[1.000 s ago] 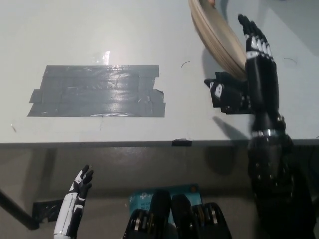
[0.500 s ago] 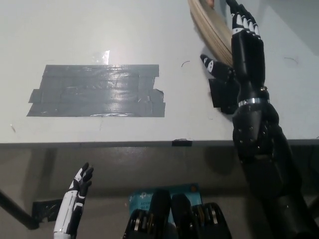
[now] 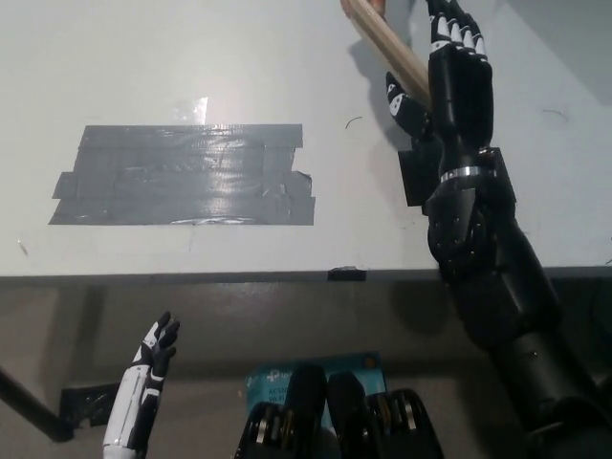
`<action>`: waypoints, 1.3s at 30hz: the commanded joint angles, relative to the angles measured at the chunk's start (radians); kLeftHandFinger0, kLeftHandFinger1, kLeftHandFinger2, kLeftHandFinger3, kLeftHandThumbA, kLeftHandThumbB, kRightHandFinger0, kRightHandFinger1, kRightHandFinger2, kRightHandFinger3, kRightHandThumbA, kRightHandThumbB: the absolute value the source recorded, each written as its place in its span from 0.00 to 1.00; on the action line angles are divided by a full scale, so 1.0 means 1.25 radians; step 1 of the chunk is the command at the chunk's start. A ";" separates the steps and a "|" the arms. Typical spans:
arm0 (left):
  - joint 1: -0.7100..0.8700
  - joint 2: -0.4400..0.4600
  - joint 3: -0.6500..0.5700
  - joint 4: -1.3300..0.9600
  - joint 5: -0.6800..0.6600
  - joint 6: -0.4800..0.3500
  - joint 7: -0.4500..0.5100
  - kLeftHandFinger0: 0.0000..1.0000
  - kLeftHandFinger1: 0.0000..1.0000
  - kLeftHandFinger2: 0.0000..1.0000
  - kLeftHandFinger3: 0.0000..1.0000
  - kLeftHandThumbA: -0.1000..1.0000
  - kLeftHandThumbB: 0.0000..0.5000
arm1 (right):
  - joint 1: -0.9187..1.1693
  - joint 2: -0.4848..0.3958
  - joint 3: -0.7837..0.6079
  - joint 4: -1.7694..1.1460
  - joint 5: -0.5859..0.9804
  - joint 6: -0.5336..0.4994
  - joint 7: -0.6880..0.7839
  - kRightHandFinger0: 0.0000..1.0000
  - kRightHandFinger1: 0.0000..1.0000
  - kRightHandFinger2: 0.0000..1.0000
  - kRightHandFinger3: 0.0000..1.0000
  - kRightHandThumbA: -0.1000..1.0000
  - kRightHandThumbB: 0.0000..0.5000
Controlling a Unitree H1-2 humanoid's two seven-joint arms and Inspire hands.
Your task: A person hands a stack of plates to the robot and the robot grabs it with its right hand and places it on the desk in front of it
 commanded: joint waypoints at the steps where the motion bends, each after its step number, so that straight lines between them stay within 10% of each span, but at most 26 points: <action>1: -0.007 0.004 -0.001 -0.020 -0.002 -0.023 0.005 1.00 1.00 1.00 1.00 1.00 0.46 | -0.069 -0.020 0.010 0.015 -0.010 0.001 -0.068 0.00 0.00 0.01 0.35 0.67 0.22; 4: -0.010 0.003 0.000 -0.022 -0.003 -0.019 0.005 1.00 1.00 1.00 1.00 1.00 0.45 | -0.073 -0.029 0.017 0.026 0.003 -0.002 -0.048 0.15 0.00 0.00 0.30 0.85 0.16; 6: -0.012 0.004 0.000 -0.022 0.000 -0.019 0.007 1.00 1.00 1.00 1.00 1.00 0.43 | -0.071 -0.029 0.014 0.022 0.026 -0.004 -0.021 0.01 0.00 0.00 0.34 0.97 0.15; 11: -0.015 0.005 0.000 -0.019 -0.003 -0.021 0.004 1.00 1.00 1.00 1.00 1.00 0.44 | -0.062 -0.031 0.008 -0.009 0.057 0.003 0.010 0.08 0.00 0.03 0.51 0.99 0.09; 22: -0.023 0.010 -0.002 -0.017 0.003 -0.022 0.002 1.00 1.00 1.00 1.00 1.00 0.45 | -0.059 -0.044 0.010 -0.032 0.059 -0.017 -0.038 0.00 0.00 0.00 0.01 0.90 0.04; 29: -0.030 0.013 -0.001 -0.020 0.003 -0.017 0.000 1.00 1.00 1.00 1.00 1.00 0.41 | -0.063 -0.070 0.004 -0.064 0.064 -0.049 -0.057 0.00 0.00 0.00 0.00 0.97 0.09; 34: -0.034 0.013 0.000 -0.017 -0.006 -0.018 -0.002 1.00 1.00 1.00 1.00 1.00 0.44 | -0.069 -0.095 -0.006 -0.101 0.059 -0.056 -0.073 0.00 0.08 0.32 0.09 0.95 0.08; 39: -0.040 0.014 0.000 -0.017 -0.006 -0.016 -0.002 1.00 1.00 1.00 1.00 1.00 0.40 | -0.075 -0.114 -0.015 -0.125 0.062 -0.056 -0.070 0.00 0.00 0.19 0.05 0.95 0.05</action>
